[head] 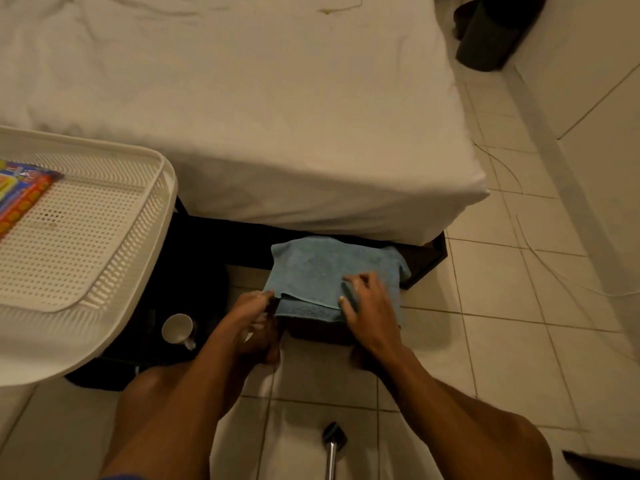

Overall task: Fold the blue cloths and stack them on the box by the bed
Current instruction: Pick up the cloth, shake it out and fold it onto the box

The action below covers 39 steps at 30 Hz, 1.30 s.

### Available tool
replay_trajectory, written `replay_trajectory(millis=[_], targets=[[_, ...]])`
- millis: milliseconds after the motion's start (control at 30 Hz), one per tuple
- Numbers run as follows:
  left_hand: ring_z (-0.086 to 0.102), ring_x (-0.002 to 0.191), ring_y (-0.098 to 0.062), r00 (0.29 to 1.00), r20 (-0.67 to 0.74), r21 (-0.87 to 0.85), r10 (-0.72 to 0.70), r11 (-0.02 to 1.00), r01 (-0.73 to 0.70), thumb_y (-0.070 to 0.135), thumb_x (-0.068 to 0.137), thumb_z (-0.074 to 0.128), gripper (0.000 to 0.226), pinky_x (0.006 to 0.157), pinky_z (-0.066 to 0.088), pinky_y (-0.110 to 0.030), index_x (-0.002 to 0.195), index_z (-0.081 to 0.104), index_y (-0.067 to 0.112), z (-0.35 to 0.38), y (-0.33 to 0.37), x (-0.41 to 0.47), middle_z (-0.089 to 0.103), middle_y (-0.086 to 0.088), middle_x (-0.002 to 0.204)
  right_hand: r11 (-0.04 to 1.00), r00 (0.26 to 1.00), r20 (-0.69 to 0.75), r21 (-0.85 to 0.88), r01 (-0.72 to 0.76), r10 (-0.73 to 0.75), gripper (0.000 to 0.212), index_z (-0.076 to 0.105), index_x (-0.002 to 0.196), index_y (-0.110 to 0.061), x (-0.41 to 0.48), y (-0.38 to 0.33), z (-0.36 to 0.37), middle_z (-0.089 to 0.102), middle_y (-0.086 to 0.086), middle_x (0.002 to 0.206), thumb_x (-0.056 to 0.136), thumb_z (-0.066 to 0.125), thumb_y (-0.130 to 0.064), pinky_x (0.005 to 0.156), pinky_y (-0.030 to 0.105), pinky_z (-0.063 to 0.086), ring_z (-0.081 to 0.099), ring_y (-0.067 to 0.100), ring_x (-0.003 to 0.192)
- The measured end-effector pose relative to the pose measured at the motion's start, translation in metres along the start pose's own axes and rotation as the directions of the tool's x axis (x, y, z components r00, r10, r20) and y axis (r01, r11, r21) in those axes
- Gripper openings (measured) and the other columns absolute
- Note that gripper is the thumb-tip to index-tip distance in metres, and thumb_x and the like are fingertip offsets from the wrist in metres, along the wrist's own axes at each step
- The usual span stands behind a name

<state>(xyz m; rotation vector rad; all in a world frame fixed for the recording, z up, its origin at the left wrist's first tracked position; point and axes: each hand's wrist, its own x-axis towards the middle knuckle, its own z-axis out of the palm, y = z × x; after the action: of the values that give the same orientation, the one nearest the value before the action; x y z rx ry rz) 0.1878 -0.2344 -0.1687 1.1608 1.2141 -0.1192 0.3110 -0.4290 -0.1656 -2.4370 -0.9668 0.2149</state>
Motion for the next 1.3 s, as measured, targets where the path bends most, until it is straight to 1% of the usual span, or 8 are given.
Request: replay_trajectory(millis=[233,400,633,733,800,867,1067,1300], targets=[[0.058,0.07,-0.022,0.999,0.004,-0.268,-0.044,0.962,0.044,0.02,0.098,0.052,0.019,0.035,0.048,-0.018,0.106,0.059,0.004,-0.008,-0.004,-0.011,0.061,-0.01,0.084,0.991,0.993,0.067,-0.084,0.103,-0.098,0.031,0.065,0.113,-0.021,0.009,-0.013,0.014,0.05,0.002,0.108,0.09,0.064,-0.042,0.08,0.034,0.048,0.048,0.02,0.1],[0.056,0.069,-0.017,0.994,0.105,-0.353,-0.005,0.935,0.042,0.021,0.099,0.051,0.021,0.042,0.051,-0.016,0.115,0.056,0.007,-0.018,-0.005,-0.007,0.058,-0.006,0.084,0.984,0.977,0.125,-0.035,0.176,-0.17,0.035,0.067,0.116,-0.02,0.028,-0.049,0.027,0.054,0.004,0.105,0.088,0.068,-0.041,0.073,0.031,0.046,0.056,0.022,0.093],[0.067,0.055,-0.015,1.0,0.004,-0.398,-0.006,0.917,0.007,0.013,0.094,0.059,0.018,0.041,0.049,-0.017,0.104,0.067,0.001,-0.026,-0.008,-0.006,0.069,-0.014,0.086,0.941,0.932,0.285,-0.189,0.282,-0.222,0.034,0.068,0.106,-0.019,0.053,-0.076,0.045,0.054,0.008,0.1,0.083,0.071,-0.043,0.07,0.03,0.036,0.056,0.027,0.092],[0.072,0.073,-0.02,0.994,0.084,-0.466,-0.071,0.879,0.102,0.02,0.089,0.062,0.019,0.071,0.061,-0.029,0.096,0.072,0.005,-0.027,-0.015,0.0,0.072,-0.011,0.083,0.926,0.935,0.254,-0.22,0.306,-0.248,0.026,0.071,0.098,-0.017,0.053,-0.077,0.049,0.054,0.007,0.092,0.083,0.071,-0.038,0.062,0.03,0.036,0.058,0.026,0.084],[0.067,0.093,-0.027,0.987,0.118,-0.451,-0.107,0.88,0.149,0.028,0.081,0.066,0.021,0.102,0.049,-0.043,0.09,0.076,0.011,-0.025,-0.023,0.006,0.074,-0.007,0.085,0.927,0.942,0.236,-0.233,0.293,-0.238,0.022,0.074,0.096,-0.017,0.051,-0.08,0.051,0.054,0.006,0.091,0.085,0.069,-0.036,0.061,0.029,0.035,0.059,0.026,0.083],[0.065,0.096,-0.025,0.983,0.139,-0.421,-0.119,0.892,0.167,0.034,0.073,0.069,0.021,0.109,0.04,-0.045,0.081,0.077,0.016,-0.02,-0.036,0.015,0.074,-0.004,0.087,0.934,0.95,0.235,-0.243,0.263,-0.206,0.022,0.074,0.095,-0.018,0.051,-0.084,0.052,0.055,0.005,0.094,0.086,0.067,-0.036,0.062,0.03,0.038,0.059,0.025,0.085],[0.068,0.087,-0.017,0.977,0.161,-0.394,-0.143,0.898,0.196,0.025,0.082,0.065,0.022,0.067,0.054,-0.026,0.1,0.074,0.016,-0.019,-0.036,0.009,0.073,-0.005,0.1,0.932,0.943,0.287,-0.265,0.249,-0.17,0.027,0.073,0.103,-0.019,0.055,-0.089,0.05,0.057,0.005,0.104,0.086,0.067,-0.039,0.067,0.033,0.044,0.06,0.024,0.09],[0.067,0.081,-0.018,0.973,0.152,-0.442,-0.172,0.869,0.223,0.008,0.087,0.069,0.009,0.069,0.058,-0.027,0.095,0.065,0.008,-0.018,-0.036,0.015,0.07,-0.01,0.089,0.942,0.945,0.272,-0.227,0.245,-0.18,0.02,0.076,0.1,-0.02,0.056,-0.087,0.045,0.057,-0.002,0.094,0.093,0.063,-0.033,0.065,0.024,0.044,0.054,0.011,0.079]])
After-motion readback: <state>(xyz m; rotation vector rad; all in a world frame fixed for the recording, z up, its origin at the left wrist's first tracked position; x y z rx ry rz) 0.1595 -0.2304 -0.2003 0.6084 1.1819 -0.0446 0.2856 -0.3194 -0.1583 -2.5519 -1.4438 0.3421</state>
